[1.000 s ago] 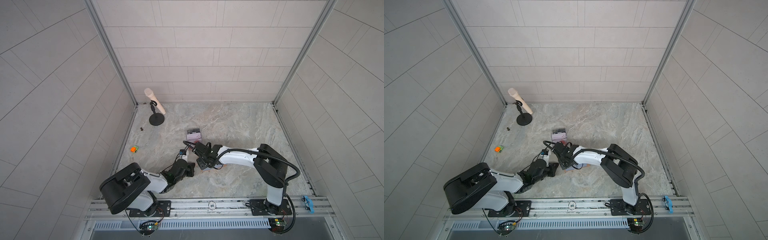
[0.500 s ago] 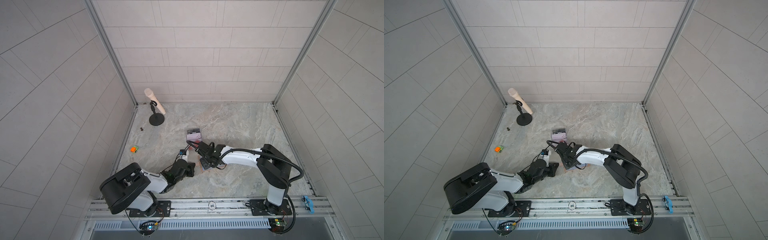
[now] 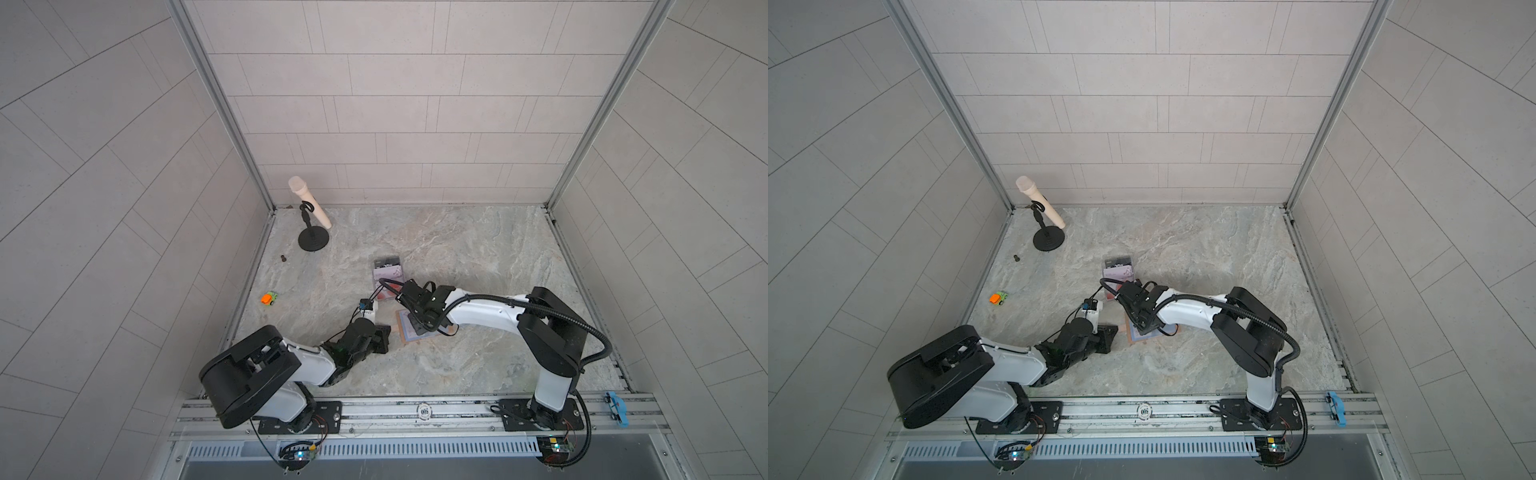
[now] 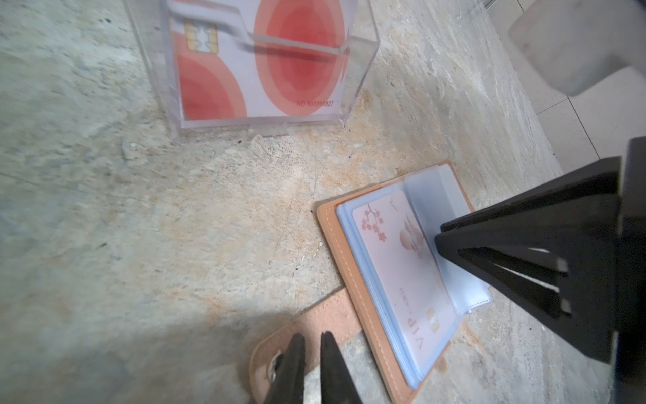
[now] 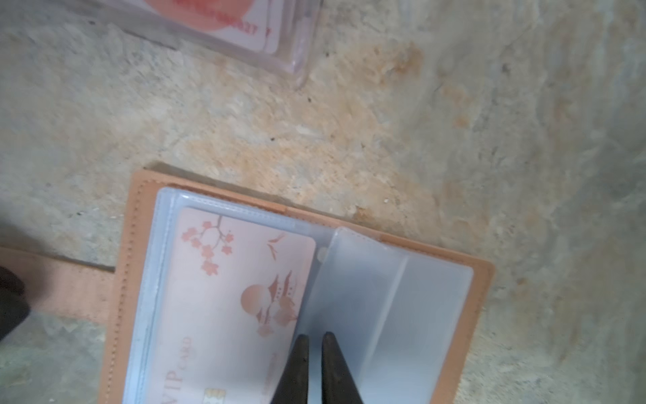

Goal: Take the credit cards out of the card holder
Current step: Flip over the card slot in the card holder.

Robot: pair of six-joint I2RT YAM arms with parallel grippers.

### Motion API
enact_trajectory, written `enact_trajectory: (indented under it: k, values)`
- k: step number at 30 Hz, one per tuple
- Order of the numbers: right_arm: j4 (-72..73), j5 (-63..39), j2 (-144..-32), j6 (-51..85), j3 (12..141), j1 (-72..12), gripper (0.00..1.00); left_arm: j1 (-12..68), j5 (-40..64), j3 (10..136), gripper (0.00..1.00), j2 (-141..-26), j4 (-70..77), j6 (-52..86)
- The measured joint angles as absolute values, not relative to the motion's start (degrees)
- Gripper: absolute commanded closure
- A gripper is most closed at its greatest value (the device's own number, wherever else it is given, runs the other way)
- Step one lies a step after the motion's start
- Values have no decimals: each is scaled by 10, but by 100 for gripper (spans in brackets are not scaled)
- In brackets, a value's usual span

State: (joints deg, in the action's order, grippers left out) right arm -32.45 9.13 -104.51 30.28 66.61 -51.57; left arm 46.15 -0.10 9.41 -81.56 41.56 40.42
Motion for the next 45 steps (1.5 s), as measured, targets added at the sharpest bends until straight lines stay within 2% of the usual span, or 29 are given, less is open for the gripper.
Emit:
enact_trajectory:
  k: [18,20,24,28,39,45]
  values:
    - [-356,133,-962,303,609,-483,87,462,8,111,83,-821,397,392]
    - [-352,127,-950,299,599,-479,83,462,12,116,83,-818,385,387]
    - [-337,93,-922,281,581,-487,62,462,12,121,83,-813,368,380]
    - [-321,62,-928,269,599,-515,52,462,12,123,83,-812,365,378]
    - [-267,25,-1021,298,643,-537,44,462,12,123,83,-813,367,377]
    - [-259,20,-1035,310,649,-540,41,462,12,119,83,-821,384,378]
